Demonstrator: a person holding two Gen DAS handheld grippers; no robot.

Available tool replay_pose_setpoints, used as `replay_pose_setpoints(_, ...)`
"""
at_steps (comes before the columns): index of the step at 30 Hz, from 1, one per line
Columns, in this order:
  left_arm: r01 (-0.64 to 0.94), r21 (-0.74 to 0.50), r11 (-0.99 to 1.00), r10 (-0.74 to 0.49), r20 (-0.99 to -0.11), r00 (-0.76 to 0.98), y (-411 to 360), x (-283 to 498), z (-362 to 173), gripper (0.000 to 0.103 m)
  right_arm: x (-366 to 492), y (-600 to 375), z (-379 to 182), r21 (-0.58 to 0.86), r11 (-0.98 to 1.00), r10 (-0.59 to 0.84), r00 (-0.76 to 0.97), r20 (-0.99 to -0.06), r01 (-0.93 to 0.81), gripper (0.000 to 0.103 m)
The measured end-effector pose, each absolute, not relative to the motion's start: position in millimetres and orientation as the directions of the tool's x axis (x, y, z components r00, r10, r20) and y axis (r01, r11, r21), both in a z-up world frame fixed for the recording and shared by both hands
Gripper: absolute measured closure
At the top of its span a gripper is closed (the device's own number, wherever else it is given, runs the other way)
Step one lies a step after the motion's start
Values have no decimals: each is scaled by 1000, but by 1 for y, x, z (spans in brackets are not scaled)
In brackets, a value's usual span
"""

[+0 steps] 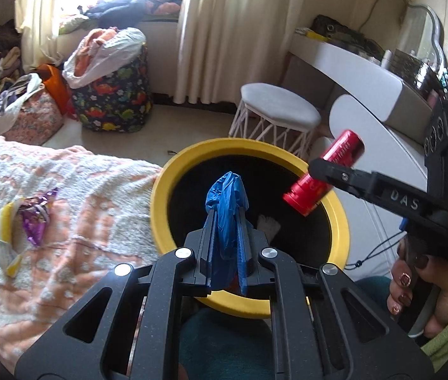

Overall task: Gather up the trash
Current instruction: 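Carry both items over the yellow bin and open both grippers to drop them, then move both tools back from the bin over the remaining trash on the bed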

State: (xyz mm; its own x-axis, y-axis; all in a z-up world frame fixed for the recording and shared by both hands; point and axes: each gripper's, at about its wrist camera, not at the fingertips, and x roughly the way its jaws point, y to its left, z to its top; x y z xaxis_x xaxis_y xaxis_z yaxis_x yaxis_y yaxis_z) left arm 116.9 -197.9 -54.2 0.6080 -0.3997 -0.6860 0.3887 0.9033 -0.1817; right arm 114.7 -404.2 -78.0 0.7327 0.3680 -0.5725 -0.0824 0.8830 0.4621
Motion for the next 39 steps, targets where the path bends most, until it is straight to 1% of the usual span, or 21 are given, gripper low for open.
replay_pose_setpoints(7, 429, -195, 882, -432, -698, 571, -210, 123, -67, 96, 117, -407, -86, 447, 893, 347, 724, -595, -61, 68)
replay_pose_setpoints(8, 434, -196, 879, -436, -699, 568, -212, 125, -69, 95, 118, -407, -87, 449, 892, 348, 722, -598, -58, 68)
replay_pose_setpoints(9, 440, -196, 876, -439, -701, 562, -213, 128, -71, 93, 118, -407, -89, 453, 890, 351, 717, -602, -56, 67)
replay_pose_setpoints(10, 443, -197, 874, -441, -703, 558, -213, 131, -72, 78, 119, -408, -91, 456, 888, 354, 714, -605, -54, 66)
replay_pose_setpoints(11, 438, -196, 877, -437, -703, 561, -213, 133, -73, 55, 120, -408, -93, 457, 888, 349, 710, -611, -44, 63)
replay_pose_setpoints(12, 418, -200, 886, -428, -697, 575, -210, 137, -73, 49, 120, -409, -94, 458, 888, 345, 708, -616, -35, 59)
replay_pose_setpoints(13, 407, -211, 889, -429, -695, 578, -208, 140, -72, 47, 121, -409, -96, 460, 888, 342, 705, -621, -25, 50)
replay_pose_setpoints(14, 392, -227, 891, -431, -690, 581, -205, 142, -71, 43, 121, -409, -98, 461, 887, 338, 702, -626, -16, 46)
replay_pose_setpoints(15, 384, -232, 894, -430, -686, 587, -202, 142, -69, 39, 121, -409, -99, 459, 888, 334, 701, -631, -10, 46)
replay_pose_setpoints(16, 375, -228, 899, -422, -680, 599, -200, 142, -67, 27, 121, -408, -99, 455, 890, 331, 698, -635, -8, 46)
replay_pose_setpoints(17, 369, -222, 902, -416, -675, 610, -198, 140, -65, 18, 122, -408, -100, 452, 892, 329, 697, -637, -7, 45)
replay_pose_setpoints(19, 358, -213, 909, -403, -666, 628, -194, 137, -62, 12, 122, -407, -101, 448, 894, 324, 698, -639, -5, 43)
replay_pose_setpoints(25, 293, -195, 936, -346, -660, 667, -178, 130, -55, 11, 118, -396, -98, 418, 908, 308, 710, -634, -21, 38)
replay_pose_setpoints(31, 252, -206, 946, -325, -638, 698, -157, 125, -45, 11, 111, -384, -87, 399, 915, 303, 743, -597, -53, 33)
replay_pose_setpoints(39, 216, -209, 954, -300, -606, 737, -139, 117, -34, 11, 101, -373, -76, 382, 920, 306, 768, -563, -87, 30)
